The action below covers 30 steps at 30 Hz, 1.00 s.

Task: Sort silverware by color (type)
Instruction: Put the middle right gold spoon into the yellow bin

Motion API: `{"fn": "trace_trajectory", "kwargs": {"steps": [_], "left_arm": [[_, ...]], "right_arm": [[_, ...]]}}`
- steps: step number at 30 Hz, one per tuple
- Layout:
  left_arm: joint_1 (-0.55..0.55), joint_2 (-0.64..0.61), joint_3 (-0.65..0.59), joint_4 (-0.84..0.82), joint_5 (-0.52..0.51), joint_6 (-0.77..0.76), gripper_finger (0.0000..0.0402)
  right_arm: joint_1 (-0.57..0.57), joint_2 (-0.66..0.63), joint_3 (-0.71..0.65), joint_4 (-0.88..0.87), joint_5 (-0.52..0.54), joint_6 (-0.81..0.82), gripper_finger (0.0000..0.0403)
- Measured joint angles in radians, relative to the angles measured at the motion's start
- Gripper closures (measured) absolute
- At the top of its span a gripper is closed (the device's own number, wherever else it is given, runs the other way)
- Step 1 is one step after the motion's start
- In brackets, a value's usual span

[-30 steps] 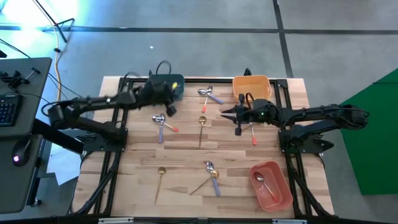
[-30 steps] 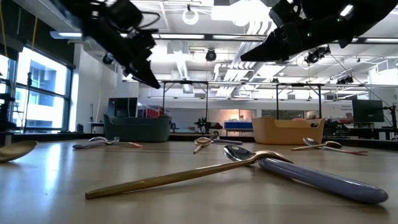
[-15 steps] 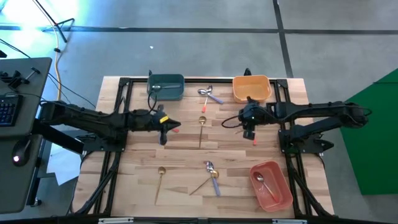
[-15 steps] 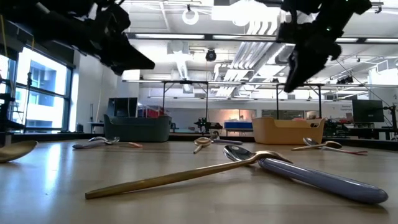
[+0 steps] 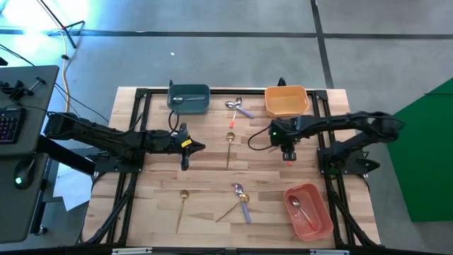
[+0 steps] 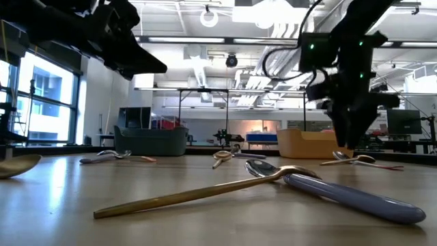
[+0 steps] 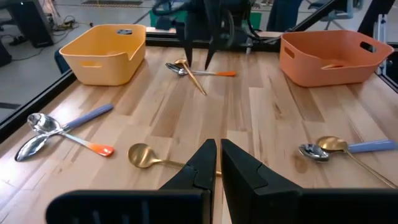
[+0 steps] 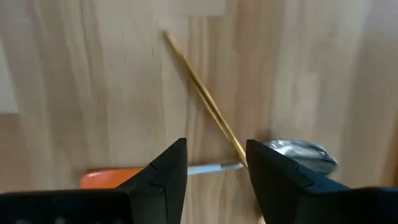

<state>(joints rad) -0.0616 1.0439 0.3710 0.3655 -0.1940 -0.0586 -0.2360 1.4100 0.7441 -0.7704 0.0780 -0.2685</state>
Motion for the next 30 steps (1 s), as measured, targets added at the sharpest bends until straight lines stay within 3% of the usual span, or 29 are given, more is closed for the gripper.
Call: {"fn": "trace_trajectory", "kwargs": {"steps": [9,17,22,30], "left_arm": [[0.0,0.0,0.0,-0.002,-0.014,0.011,0.0389],[0.0,0.0,0.0,-0.002,-0.022,0.01,0.0389],[0.0,0.0,0.0,0.024,0.032,0.026,0.0389],[0.0,0.0,0.001,0.085,-0.002,0.027,0.0389]], "right_arm": [[-0.014,0.111,0.0,0.065,0.049,-0.088,0.0253],[-0.053,0.153,0.004,0.07,0.01,-0.091,0.0259],[-0.052,0.156,0.003,0.068,0.006,-0.085,0.0285],[-0.051,0.158,0.002,0.068,-0.004,-0.064,0.0344]]}}
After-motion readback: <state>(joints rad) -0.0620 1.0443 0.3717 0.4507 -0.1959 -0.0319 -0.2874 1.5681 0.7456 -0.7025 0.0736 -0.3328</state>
